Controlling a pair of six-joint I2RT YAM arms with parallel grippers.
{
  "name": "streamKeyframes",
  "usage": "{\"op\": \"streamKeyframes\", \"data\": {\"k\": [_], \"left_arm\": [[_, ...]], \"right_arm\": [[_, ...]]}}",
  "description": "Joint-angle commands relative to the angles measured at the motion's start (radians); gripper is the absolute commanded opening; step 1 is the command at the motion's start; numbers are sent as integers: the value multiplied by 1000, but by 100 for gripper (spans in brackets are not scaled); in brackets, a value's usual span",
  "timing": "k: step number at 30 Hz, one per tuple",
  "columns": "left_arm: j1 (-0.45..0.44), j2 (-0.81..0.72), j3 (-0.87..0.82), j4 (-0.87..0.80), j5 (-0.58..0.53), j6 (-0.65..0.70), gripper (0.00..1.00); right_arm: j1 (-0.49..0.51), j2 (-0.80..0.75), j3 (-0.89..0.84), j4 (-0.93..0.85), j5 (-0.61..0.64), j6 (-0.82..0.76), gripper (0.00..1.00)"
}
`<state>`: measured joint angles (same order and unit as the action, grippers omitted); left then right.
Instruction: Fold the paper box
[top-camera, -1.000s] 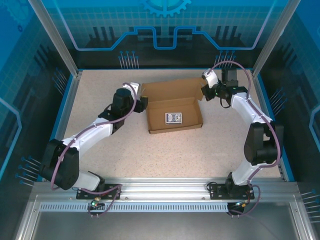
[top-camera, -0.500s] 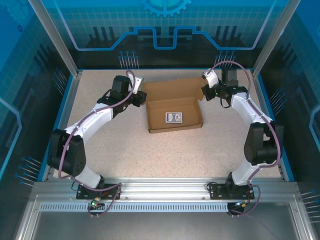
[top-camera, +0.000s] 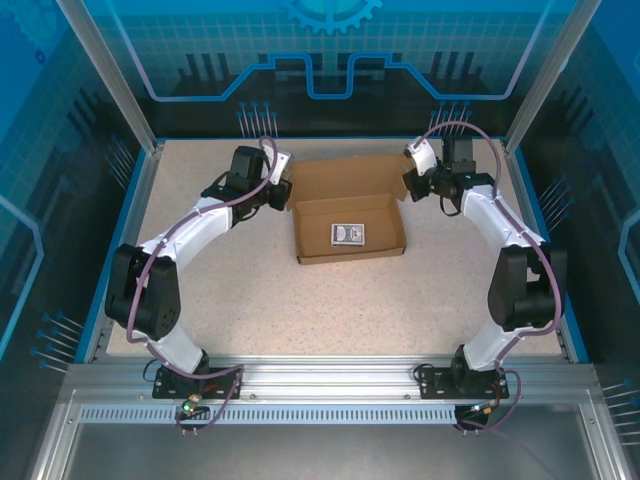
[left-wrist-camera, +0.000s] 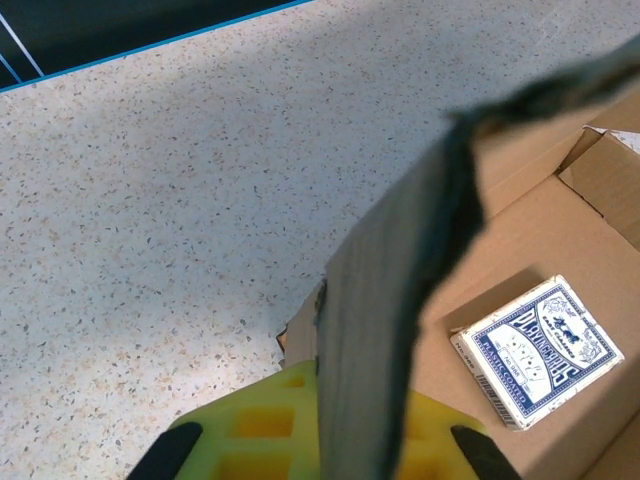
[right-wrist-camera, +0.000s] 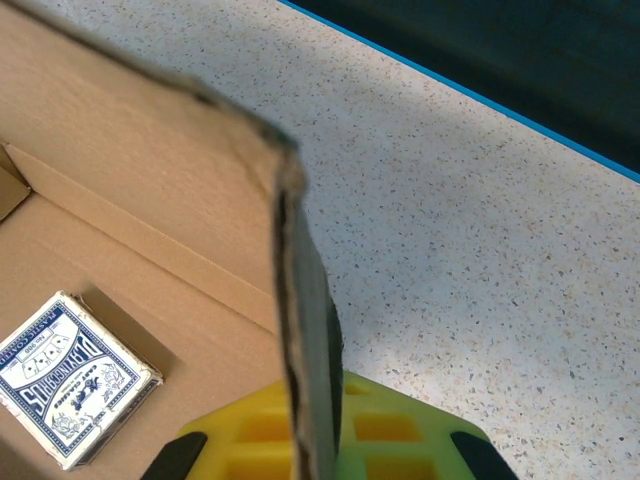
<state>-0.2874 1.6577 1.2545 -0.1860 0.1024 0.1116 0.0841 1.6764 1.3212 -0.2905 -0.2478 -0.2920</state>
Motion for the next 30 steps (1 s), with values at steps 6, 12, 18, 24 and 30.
{"op": "streamKeyframes", "data": {"k": [6, 12, 18, 24, 30], "left_arm": [[1, -34, -12, 59, -40, -100, 0], [-30, -65, -54, 155, -182, -280, 0], [-95, -34, -26, 163, -309, -353, 0], [-133, -14, -9, 162, -374, -432, 0], [-174, 7, -26, 174, -440, -479, 0]], "right_arm": [[55, -70, -30, 63, 64, 125, 0], [109, -98, -69, 139, 171, 281, 0], [145, -76, -52, 156, 244, 458, 0], [167, -54, -34, 147, 296, 585, 0], [201, -47, -60, 169, 348, 669, 2]]}}
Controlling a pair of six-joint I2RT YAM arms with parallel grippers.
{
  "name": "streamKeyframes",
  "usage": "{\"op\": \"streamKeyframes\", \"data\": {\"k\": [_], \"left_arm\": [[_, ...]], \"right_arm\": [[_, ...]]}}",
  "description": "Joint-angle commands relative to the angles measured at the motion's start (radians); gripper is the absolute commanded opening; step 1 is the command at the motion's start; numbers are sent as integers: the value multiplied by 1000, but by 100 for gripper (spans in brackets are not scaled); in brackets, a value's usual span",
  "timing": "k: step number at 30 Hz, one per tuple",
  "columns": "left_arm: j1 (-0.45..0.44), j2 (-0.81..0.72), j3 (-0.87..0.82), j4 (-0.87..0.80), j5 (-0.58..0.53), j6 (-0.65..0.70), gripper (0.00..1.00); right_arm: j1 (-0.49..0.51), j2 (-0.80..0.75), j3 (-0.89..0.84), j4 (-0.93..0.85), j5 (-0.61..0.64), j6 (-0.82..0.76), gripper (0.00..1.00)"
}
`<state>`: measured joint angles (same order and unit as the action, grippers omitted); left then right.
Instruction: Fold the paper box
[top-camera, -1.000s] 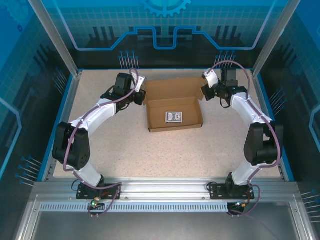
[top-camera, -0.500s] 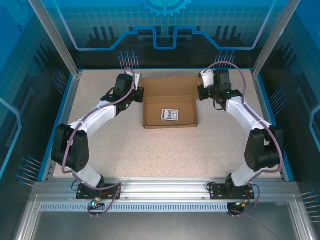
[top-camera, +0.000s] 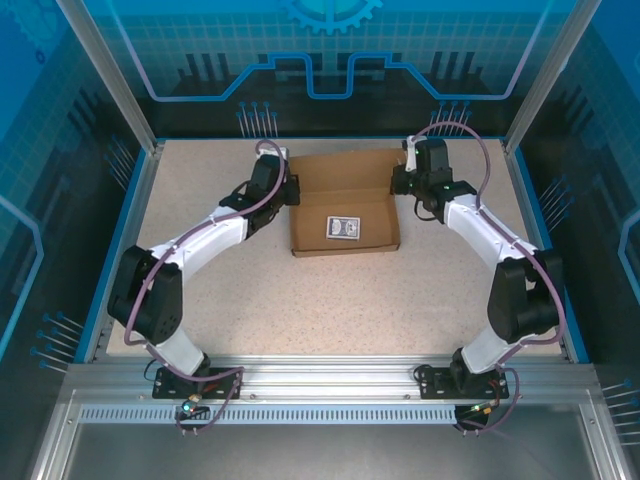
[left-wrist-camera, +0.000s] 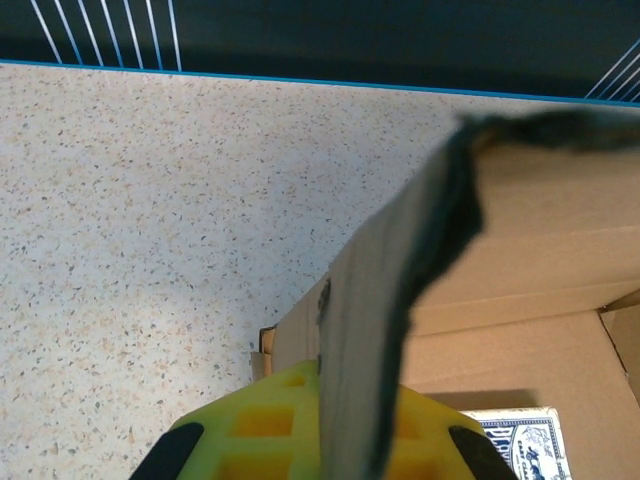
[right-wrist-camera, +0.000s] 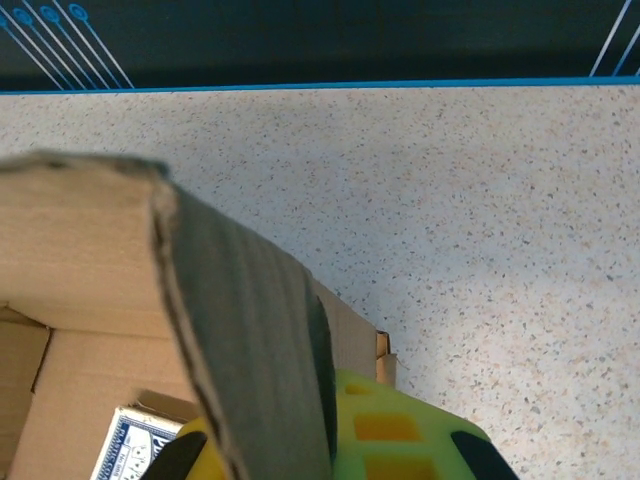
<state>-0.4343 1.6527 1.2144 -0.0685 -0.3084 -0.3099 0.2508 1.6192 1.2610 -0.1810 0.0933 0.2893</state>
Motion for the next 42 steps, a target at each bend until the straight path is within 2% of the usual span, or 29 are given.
{"op": "streamKeyframes", "data": {"k": [1, 13, 23, 31, 42], "left_arm": [[-32, 9, 0, 64, -37, -65, 0], [-116, -65, -233, 245, -157, -61, 0], [-165, -112, -425, 408, -195, 0, 0], [-191, -137, -559, 483, -210, 3, 0], [-222, -171, -664, 521, -254, -9, 8]], "right_arm": [[35, 7, -15, 73, 9, 98, 2], [50, -81, -230, 307, -45, 94, 1], [68, -174, -438, 446, -74, 21, 2], [86, -247, -613, 582, -30, -13, 4], [121, -322, -805, 698, 69, 15, 3]]}}
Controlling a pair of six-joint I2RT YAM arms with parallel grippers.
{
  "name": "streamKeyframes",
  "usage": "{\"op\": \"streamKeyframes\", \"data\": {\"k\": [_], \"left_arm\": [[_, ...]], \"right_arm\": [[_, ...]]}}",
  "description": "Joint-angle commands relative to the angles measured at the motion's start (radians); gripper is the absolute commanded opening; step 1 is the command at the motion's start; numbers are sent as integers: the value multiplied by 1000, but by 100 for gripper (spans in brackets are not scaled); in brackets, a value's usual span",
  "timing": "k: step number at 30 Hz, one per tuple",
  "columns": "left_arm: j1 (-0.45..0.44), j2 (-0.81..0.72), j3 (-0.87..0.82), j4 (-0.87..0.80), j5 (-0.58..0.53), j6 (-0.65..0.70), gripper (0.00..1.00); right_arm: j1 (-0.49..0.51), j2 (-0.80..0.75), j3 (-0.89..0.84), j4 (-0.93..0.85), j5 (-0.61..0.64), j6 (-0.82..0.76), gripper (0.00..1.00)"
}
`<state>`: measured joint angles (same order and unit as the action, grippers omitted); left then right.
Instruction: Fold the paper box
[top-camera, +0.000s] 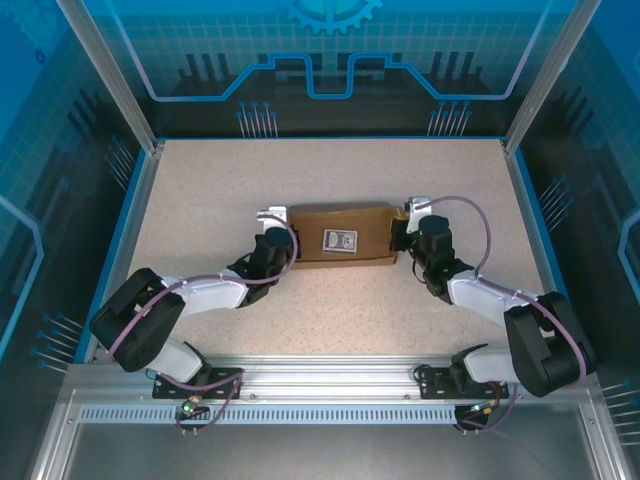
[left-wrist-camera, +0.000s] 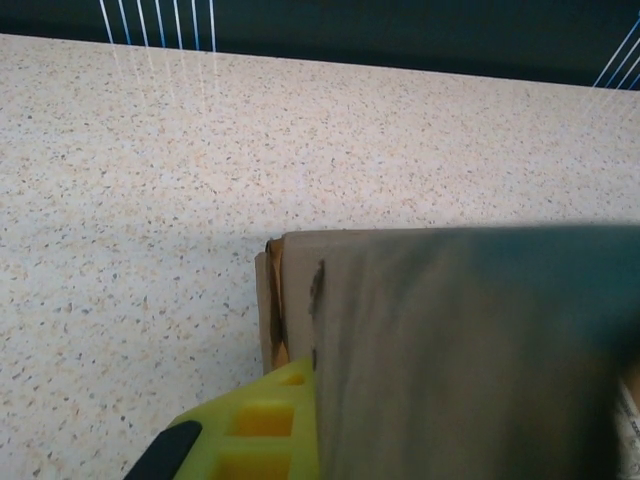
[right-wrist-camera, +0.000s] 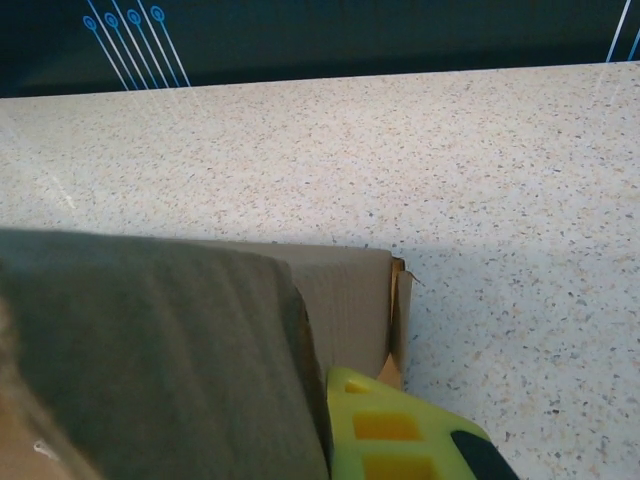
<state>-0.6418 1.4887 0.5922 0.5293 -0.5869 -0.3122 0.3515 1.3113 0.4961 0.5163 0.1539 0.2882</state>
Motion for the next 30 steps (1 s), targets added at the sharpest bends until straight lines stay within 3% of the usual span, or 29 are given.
{"op": "streamKeyframes", "data": {"k": [1, 7, 13, 22, 26, 30], "left_arm": [[-14, -11, -45, -76, 25, -9, 9], [-14, -46, -56, -81, 43, -19, 20], [-14, -105, -61, -126, 71, -28, 36], [-13, -366, -40, -331, 134, 20, 63], [-11, -463, 31, -431, 172, 66, 68], [2, -460, 156, -522, 205, 102, 71]], "right_arm": [[22, -17, -47, 6, 11, 15, 3], [32, -35, -82, 21, 33, 2, 2], [38, -54, -90, 12, 49, -7, 2], [39, -65, -86, 1, 60, -13, 1], [40, -63, -79, -1, 62, -20, 1], [39, -59, -74, 0, 60, -21, 1]]}}
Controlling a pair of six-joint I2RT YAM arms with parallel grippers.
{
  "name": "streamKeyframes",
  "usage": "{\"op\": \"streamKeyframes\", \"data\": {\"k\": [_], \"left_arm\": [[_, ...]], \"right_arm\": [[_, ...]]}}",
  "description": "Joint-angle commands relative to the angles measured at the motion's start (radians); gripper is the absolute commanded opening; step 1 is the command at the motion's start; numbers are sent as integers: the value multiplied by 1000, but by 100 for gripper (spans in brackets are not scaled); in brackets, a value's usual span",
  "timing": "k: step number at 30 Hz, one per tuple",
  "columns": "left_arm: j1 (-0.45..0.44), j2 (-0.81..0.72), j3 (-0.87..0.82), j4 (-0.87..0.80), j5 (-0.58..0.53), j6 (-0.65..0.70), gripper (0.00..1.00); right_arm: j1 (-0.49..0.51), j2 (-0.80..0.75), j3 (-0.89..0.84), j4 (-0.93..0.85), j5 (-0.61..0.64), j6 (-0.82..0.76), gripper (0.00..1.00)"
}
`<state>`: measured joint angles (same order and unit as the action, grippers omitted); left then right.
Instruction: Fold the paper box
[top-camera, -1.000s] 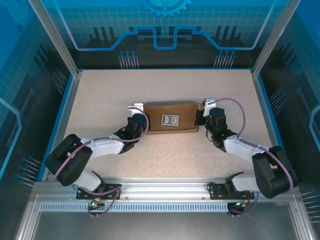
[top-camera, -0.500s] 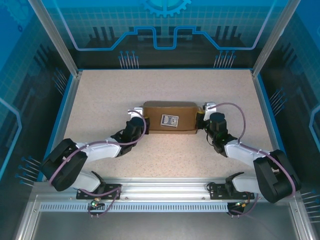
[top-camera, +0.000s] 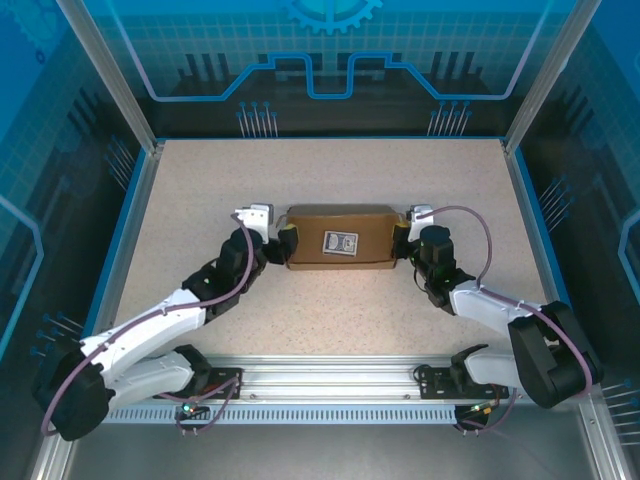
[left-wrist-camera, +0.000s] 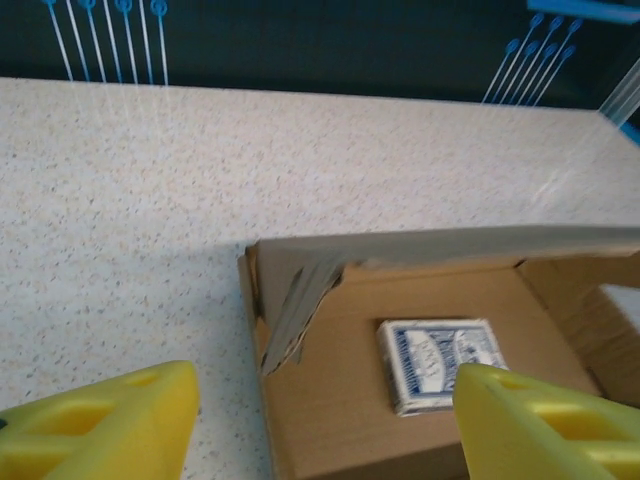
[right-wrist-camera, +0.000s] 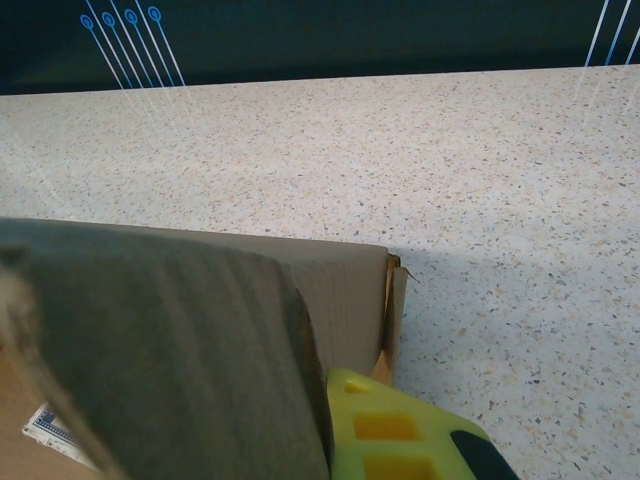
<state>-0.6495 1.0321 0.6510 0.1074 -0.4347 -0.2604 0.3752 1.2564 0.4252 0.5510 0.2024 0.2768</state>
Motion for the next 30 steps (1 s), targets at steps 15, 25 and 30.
{"op": "streamKeyframes", "data": {"k": [15, 25, 30], "left_arm": [[185, 716, 990, -705, 586, 74, 70], [180, 875, 1044, -764, 807, 62, 67], [180, 872, 981, -730, 806, 49, 66]], "right_arm": [[16, 17, 0, -26, 11, -11, 2], [15, 35, 3, -24, 39, -14, 7], [16, 40, 13, -37, 37, -17, 12]]}}
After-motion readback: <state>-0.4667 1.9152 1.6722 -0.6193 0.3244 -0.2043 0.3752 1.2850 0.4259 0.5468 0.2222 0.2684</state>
